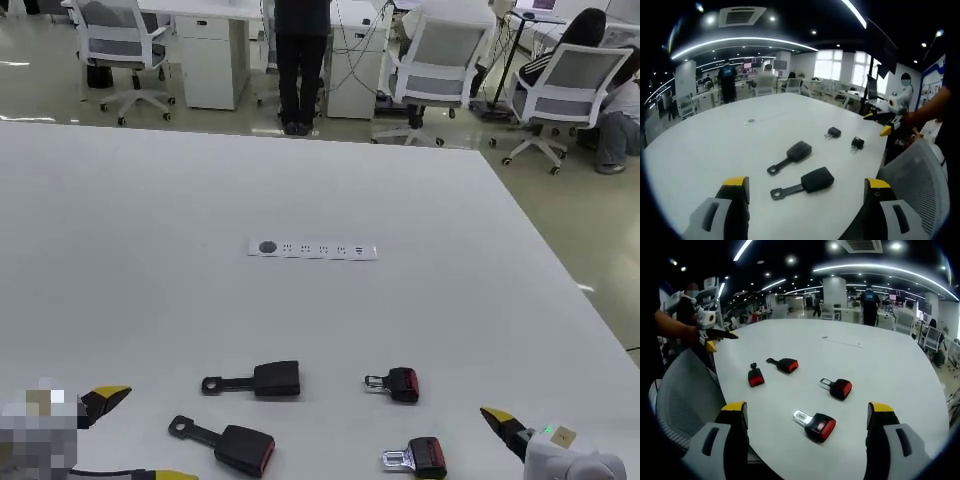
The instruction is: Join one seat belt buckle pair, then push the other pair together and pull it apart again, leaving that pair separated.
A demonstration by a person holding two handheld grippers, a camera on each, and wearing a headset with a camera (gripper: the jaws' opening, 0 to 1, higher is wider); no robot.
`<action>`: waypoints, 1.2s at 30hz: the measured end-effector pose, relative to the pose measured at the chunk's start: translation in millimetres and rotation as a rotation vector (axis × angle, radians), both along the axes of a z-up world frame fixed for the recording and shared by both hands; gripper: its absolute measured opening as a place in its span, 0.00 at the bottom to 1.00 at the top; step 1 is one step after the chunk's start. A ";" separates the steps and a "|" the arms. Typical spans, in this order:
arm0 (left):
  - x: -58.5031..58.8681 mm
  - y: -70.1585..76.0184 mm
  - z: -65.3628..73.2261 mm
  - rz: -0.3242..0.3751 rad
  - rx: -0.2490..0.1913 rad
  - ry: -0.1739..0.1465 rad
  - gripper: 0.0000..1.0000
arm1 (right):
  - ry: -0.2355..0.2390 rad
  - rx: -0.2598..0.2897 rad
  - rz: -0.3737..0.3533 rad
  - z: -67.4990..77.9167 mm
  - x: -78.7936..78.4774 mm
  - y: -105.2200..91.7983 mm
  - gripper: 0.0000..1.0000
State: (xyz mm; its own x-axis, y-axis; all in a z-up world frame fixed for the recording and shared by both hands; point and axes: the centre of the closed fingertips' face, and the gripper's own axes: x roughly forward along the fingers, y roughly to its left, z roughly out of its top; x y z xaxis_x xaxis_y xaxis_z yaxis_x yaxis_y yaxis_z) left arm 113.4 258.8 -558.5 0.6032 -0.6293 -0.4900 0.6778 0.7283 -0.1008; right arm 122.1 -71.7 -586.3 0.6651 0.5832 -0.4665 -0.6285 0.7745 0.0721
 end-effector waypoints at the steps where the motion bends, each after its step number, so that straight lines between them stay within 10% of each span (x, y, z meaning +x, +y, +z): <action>1: 0.5 0.9 -0.5 0.001 -0.001 0.000 0.98 | -0.001 0.000 -0.002 0.0 0.5 -0.5 1.00; 36: -2.4 -0.9 -9.1 -0.024 0.003 0.027 0.97 | 0.019 -0.012 0.000 -7.5 -3.2 -1.7 0.98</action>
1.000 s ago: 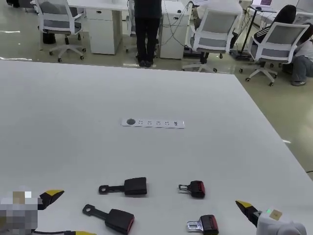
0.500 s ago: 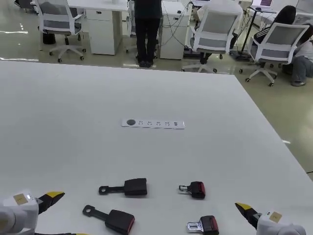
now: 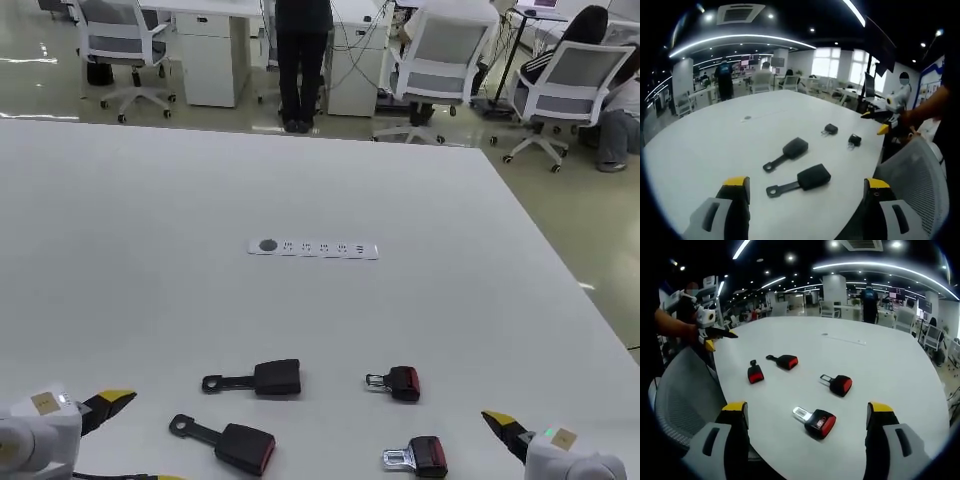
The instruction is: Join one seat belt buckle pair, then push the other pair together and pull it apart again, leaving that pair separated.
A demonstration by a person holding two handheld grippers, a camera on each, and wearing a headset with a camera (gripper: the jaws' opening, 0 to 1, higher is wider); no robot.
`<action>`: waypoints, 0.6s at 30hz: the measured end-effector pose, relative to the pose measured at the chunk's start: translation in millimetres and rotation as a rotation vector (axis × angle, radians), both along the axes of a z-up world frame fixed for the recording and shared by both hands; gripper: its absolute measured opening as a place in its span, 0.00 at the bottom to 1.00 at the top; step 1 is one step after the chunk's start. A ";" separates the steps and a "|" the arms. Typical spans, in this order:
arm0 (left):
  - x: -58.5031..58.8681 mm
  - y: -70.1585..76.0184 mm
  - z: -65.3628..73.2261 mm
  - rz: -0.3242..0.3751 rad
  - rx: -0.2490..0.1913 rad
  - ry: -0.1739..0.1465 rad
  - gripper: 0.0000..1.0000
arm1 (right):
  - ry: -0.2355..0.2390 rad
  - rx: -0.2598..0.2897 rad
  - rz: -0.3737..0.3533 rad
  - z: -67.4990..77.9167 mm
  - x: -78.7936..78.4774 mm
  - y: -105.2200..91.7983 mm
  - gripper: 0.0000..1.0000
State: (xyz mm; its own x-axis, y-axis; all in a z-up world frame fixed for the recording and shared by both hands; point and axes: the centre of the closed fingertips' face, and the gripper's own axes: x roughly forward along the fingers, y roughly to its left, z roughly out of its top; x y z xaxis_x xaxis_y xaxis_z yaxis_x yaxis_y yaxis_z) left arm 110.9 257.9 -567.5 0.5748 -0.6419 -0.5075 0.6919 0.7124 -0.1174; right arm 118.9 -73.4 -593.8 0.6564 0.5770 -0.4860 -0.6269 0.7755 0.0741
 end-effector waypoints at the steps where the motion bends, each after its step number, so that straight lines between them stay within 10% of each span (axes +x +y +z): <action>1: 0.5 -1.2 0.3 0.001 -0.004 0.001 0.97 | 0.002 -0.003 0.001 -0.7 -0.1 -0.3 0.98; 18: 3.2 -11.5 -5.7 -0.028 0.002 0.018 0.96 | 0.017 -0.022 0.020 -4.8 1.0 -2.3 0.98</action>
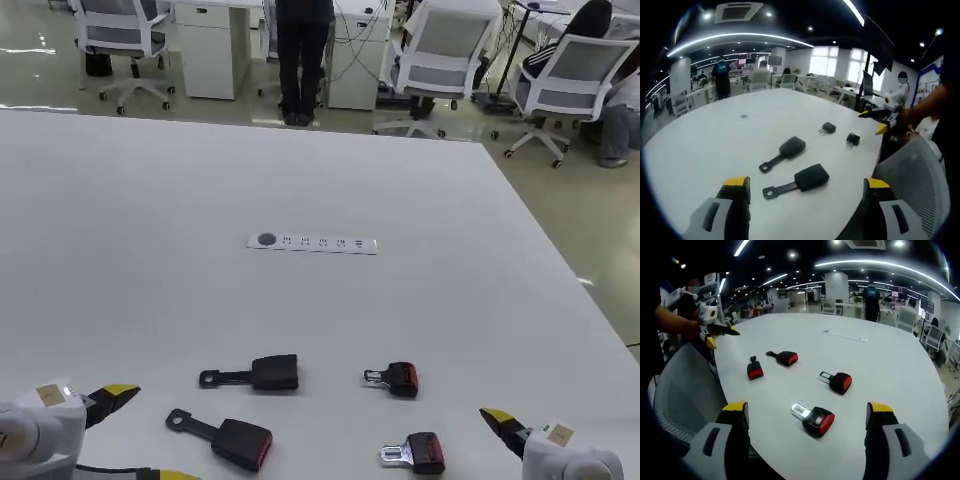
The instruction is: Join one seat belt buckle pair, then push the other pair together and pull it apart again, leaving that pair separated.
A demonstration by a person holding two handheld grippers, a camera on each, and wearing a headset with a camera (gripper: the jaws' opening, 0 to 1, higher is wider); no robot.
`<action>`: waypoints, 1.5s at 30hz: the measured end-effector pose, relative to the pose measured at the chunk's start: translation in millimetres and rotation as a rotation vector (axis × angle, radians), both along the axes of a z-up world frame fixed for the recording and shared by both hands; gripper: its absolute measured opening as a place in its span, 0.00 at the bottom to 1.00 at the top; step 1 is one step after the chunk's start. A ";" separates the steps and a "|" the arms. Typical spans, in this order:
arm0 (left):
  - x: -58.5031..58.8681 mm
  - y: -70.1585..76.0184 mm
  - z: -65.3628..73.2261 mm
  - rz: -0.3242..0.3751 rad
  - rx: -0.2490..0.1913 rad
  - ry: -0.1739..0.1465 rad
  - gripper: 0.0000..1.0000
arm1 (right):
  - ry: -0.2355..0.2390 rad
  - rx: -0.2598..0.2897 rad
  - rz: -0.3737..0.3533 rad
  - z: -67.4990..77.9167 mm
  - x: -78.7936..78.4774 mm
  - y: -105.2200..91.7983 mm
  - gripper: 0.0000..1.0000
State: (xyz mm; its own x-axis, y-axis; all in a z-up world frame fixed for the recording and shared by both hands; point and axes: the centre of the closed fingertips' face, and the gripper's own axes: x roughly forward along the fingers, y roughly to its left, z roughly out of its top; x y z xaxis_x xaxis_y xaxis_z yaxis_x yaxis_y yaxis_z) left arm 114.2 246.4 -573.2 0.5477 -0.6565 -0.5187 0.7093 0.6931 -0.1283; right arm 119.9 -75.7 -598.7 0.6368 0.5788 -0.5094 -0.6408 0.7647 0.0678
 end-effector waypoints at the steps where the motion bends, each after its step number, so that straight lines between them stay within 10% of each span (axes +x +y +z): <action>1: -0.5 -2.7 -1.6 -0.011 0.011 0.006 0.96 | 0.003 -0.002 0.004 -1.0 0.0 -0.2 0.97; 27: 13.1 -32.8 -22.3 -0.114 0.053 0.046 0.94 | 0.064 -0.038 0.094 -19.0 16.6 -0.1 0.93; 45: 24.6 -50.8 -57.4 -0.291 0.163 0.075 0.82 | 0.147 -0.102 0.263 -47.3 17.7 9.7 0.91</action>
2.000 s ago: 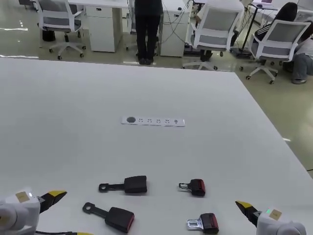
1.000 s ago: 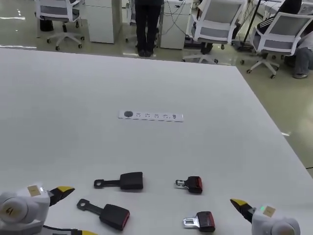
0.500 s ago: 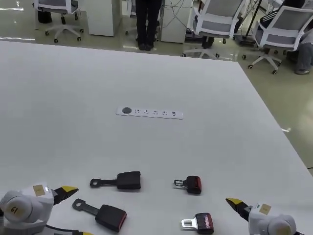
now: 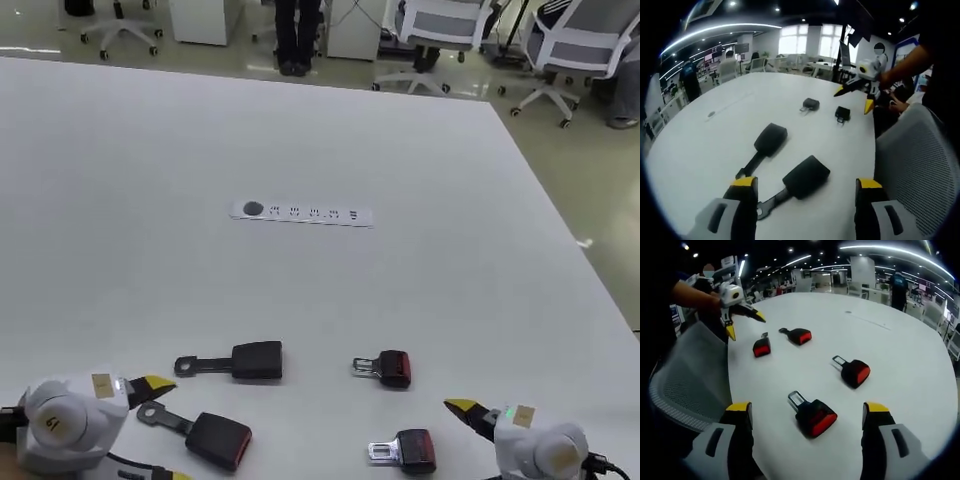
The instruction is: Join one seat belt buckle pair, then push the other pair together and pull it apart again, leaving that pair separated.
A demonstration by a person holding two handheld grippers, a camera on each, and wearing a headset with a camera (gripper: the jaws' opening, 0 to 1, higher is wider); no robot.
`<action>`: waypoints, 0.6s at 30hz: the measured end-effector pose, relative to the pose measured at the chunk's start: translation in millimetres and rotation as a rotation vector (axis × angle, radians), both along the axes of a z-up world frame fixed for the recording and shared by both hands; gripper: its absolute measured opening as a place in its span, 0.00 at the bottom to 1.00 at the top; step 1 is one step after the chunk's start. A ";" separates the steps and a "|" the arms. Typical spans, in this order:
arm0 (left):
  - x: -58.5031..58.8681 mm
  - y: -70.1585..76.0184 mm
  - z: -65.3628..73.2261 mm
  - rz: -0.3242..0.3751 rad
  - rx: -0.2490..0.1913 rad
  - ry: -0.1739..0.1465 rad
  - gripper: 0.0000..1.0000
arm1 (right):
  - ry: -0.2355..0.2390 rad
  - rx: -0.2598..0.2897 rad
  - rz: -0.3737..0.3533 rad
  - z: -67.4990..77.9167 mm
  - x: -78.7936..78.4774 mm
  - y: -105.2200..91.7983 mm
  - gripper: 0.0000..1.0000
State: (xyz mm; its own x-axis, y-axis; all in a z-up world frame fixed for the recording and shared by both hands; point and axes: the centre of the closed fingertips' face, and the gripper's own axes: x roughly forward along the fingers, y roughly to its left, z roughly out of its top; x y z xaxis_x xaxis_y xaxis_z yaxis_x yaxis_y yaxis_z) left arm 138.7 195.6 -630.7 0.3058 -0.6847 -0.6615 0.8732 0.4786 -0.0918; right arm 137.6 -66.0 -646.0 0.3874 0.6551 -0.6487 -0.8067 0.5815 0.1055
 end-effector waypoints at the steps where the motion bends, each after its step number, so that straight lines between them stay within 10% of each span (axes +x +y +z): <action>1: -0.1 -0.4 -0.7 -0.005 0.002 0.001 0.80 | 0.005 -0.001 0.003 -1.0 0.0 0.0 0.90; 18: 3.8 -14.0 -27.0 -0.226 0.108 0.026 0.67 | 0.091 -0.076 0.185 -23.3 2.8 1.8 0.85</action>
State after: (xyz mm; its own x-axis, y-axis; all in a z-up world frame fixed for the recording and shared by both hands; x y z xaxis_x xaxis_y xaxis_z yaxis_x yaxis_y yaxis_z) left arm 142.5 181.6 -657.7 0.1348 -0.6585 -0.7404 0.9573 0.2794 -0.0743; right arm 140.5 -64.2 -669.2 0.2027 0.6575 -0.7257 -0.8895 0.4335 0.1443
